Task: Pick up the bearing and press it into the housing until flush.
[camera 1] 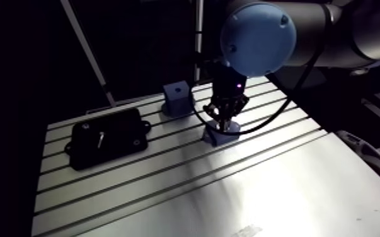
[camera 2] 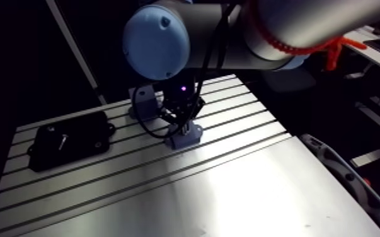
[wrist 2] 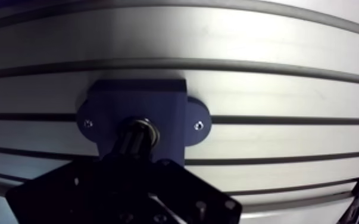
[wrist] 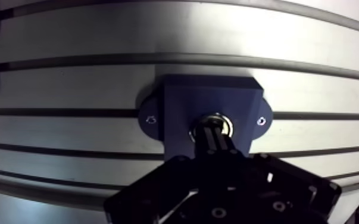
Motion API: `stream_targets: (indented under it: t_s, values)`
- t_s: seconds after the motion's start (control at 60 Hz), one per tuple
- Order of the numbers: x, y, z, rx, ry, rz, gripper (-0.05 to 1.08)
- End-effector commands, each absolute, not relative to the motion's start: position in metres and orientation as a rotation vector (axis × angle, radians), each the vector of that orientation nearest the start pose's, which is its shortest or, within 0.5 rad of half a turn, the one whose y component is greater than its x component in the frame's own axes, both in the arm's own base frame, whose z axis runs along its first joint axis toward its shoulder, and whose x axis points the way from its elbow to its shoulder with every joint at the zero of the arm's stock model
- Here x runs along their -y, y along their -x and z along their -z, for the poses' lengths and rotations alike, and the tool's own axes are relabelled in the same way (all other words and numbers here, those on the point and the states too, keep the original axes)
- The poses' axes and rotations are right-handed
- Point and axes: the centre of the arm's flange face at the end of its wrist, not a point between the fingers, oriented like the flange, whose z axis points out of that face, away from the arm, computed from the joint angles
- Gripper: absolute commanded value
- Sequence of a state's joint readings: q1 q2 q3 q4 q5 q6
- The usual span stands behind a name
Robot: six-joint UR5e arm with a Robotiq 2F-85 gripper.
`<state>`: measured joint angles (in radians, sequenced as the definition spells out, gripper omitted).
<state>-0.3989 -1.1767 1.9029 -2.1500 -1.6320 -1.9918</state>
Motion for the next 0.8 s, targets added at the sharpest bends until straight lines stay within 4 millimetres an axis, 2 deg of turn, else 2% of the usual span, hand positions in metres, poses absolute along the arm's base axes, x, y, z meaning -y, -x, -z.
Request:
stream_targets:
  t_s: [0.017,0.5,0.617,0.683,0.8]
  values:
    - [-0.093,0.548,-0.179,-2.979,0.040,0.007,1.08]
    - [-0.093,0.549,-0.184,-2.987,0.040,0.004,1.08]
    - [-0.094,0.553,-0.196,-3.010,0.038,-0.001,1.08]
    - [-0.094,0.556,-0.212,-3.036,0.042,-0.018,1.08]
    - [-0.095,0.557,-0.222,-3.052,0.039,-0.031,1.08]
